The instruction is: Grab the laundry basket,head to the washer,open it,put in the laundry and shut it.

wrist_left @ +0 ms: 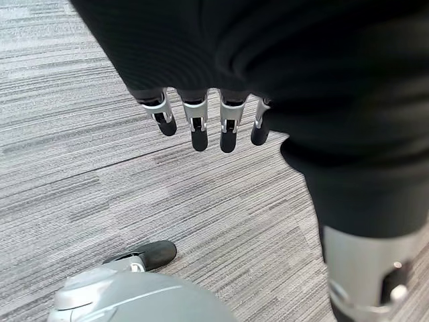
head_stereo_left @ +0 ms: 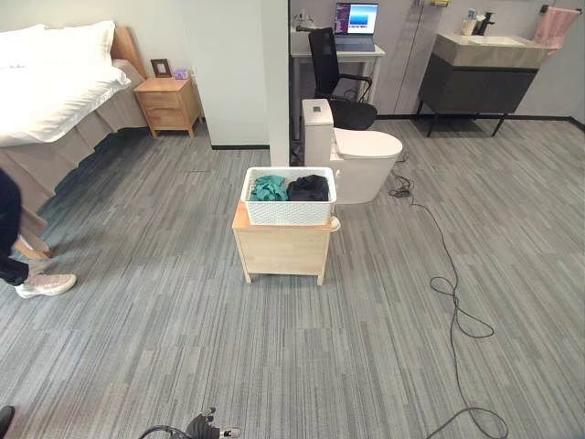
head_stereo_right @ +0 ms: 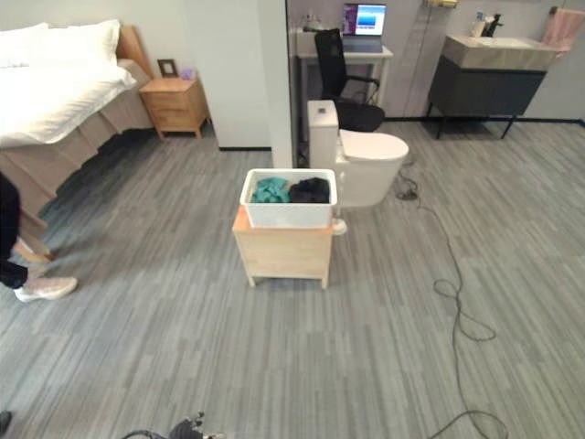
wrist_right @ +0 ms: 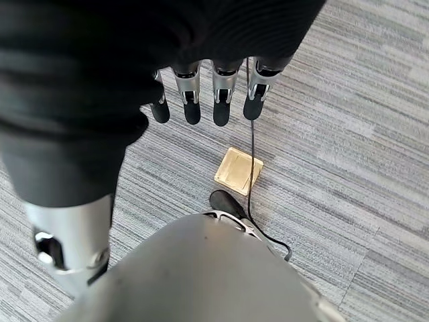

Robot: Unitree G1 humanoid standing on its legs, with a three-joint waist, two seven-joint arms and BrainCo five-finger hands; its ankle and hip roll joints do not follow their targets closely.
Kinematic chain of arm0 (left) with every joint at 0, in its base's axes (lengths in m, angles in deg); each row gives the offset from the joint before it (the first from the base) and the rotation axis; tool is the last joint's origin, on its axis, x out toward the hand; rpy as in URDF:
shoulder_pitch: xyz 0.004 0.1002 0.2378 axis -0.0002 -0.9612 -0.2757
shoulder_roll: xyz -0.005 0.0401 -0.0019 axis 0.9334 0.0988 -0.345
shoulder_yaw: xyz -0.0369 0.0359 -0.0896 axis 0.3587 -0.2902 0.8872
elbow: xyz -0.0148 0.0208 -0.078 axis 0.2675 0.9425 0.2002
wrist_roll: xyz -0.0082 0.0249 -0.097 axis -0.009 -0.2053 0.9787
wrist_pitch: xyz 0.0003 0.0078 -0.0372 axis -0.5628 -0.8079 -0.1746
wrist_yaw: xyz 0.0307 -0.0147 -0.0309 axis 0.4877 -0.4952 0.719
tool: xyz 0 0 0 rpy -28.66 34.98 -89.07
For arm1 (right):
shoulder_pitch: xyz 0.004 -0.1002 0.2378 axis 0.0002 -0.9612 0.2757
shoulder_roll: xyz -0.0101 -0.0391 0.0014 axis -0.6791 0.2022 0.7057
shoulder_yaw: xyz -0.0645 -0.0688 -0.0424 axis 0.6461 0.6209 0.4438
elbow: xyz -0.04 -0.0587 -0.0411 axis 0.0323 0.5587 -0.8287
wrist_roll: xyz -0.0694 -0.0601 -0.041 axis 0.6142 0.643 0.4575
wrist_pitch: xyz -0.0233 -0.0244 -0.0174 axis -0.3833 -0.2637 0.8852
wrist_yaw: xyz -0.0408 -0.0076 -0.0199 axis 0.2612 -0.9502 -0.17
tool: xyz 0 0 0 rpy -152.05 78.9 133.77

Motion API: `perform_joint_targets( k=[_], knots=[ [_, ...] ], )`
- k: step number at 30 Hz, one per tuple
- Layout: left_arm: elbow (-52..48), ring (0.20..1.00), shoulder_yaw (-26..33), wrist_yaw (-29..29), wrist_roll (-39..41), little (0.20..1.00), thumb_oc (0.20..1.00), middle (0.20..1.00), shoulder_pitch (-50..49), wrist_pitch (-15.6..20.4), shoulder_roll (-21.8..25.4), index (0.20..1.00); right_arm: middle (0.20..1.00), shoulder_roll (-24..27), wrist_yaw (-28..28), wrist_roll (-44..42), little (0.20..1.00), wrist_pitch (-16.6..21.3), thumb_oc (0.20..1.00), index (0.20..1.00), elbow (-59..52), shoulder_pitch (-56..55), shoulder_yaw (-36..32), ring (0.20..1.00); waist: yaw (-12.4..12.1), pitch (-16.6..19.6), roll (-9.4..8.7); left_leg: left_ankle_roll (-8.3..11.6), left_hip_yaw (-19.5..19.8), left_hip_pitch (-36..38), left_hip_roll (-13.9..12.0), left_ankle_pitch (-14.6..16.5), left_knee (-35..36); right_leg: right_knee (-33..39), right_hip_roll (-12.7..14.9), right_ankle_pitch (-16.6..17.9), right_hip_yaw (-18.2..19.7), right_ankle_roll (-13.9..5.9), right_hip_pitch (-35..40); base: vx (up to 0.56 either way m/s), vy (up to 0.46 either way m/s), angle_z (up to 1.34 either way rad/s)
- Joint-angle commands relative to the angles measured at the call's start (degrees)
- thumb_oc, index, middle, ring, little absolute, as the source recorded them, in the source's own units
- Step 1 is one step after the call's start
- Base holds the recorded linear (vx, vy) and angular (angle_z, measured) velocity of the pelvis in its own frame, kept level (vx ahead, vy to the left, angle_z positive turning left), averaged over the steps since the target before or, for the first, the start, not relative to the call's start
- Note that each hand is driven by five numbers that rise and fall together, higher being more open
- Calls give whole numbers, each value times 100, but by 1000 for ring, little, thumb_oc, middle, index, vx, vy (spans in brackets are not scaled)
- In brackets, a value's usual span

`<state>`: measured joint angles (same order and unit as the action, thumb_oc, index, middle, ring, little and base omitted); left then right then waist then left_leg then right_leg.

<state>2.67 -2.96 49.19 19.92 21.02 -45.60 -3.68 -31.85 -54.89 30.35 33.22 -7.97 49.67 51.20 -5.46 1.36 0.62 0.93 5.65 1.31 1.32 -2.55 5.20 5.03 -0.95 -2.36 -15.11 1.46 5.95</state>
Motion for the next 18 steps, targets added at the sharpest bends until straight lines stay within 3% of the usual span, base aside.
perform_joint_targets(
  k=[1,18],
  knots=[
    [378,1000,24,45,-38,1000,1000,1000,359,137,-195,1000,1000,169,-101,128,1000,-61,1000,1000,357,-34,82,1000,-20,179,-146,22,188,55,-150,328,-20,-3,553,116,415,-660,-133,11,35,-3],
    [393,1000,-118,-10,-168,1000,1000,1000,254,122,-339,1000,1000,214,-159,131,1000,-91,1000,1000,473,7,-16,1000,43,197,-50,15,73,167,-152,400,-20,-3,561,117,528,-671,-89,4,11,-5]
  ],
)
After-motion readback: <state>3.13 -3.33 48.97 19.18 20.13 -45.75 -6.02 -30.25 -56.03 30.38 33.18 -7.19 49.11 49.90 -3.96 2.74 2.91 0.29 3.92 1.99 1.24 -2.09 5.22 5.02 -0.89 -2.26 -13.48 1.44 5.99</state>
